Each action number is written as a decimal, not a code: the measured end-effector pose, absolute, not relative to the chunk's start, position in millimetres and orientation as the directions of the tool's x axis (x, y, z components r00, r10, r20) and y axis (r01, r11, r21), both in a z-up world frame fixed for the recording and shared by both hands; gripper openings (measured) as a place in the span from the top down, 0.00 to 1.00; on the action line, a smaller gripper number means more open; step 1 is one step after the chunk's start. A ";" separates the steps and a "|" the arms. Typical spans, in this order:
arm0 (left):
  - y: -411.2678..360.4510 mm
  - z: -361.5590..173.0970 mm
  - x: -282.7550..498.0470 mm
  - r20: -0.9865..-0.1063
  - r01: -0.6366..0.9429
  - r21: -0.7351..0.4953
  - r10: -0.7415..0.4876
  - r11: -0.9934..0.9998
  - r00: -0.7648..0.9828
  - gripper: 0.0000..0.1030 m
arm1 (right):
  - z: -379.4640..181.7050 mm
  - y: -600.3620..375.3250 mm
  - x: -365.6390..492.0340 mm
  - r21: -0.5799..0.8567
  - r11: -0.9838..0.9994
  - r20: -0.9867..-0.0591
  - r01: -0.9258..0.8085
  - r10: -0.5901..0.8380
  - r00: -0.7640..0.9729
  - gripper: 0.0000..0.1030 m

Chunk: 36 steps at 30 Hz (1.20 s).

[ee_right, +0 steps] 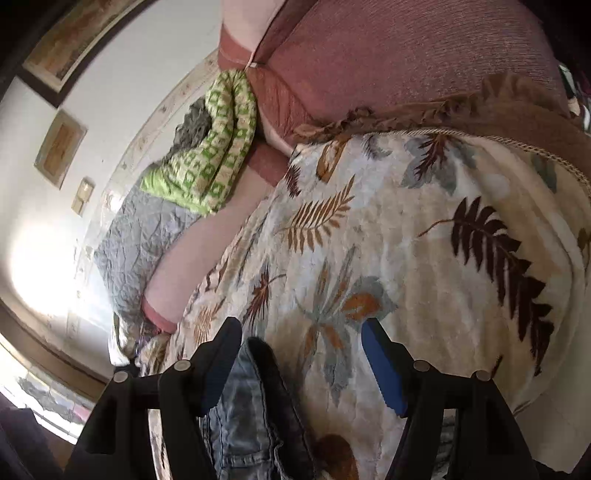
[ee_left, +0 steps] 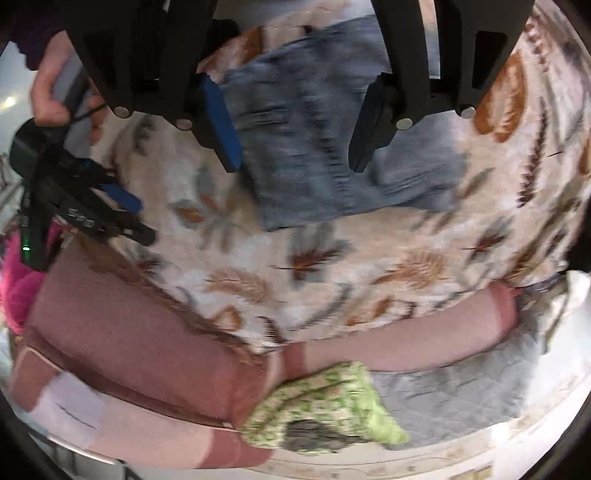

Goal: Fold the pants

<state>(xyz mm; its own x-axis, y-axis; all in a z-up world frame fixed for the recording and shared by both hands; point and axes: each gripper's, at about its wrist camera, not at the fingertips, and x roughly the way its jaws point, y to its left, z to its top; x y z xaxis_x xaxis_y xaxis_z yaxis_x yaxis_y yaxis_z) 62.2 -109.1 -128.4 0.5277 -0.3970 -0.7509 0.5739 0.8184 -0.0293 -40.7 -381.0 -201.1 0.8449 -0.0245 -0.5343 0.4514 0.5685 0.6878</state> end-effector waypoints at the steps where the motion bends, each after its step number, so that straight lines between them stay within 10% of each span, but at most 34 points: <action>1: -105.2 -133.0 66.6 -0.754 0.553 -0.013 -0.371 0.833 0.541 0.39 | -202.9 -379.1 -37.9 0.687 0.574 -0.538 0.447 -0.013 0.843 0.31; 7: -54.3 -174.0 97.3 -0.793 0.373 0.146 -0.117 0.916 0.597 0.39 | -208.9 -342.6 -13.0 0.635 0.677 -0.583 0.372 0.104 0.806 0.31; 13: -49.9 -196.9 127.7 -0.802 0.355 0.161 -0.088 0.921 0.591 0.39 | -209.3 -295.6 32.6 0.563 0.794 -0.631 0.230 0.232 0.740 0.46; 24: -70.3 -260.9 227.4 -0.870 0.269 0.163 0.009 0.949 0.493 0.31 | -268.3 -294.0 145.1 0.532 0.788 -0.775 0.312 0.304 0.554 0.44; 36: -37.8 -217.1 102.4 -0.798 0.301 0.142 -0.071 0.943 0.598 0.29 | -224.9 -256.0 52.5 0.452 0.882 -0.722 0.135 0.273 0.636 0.42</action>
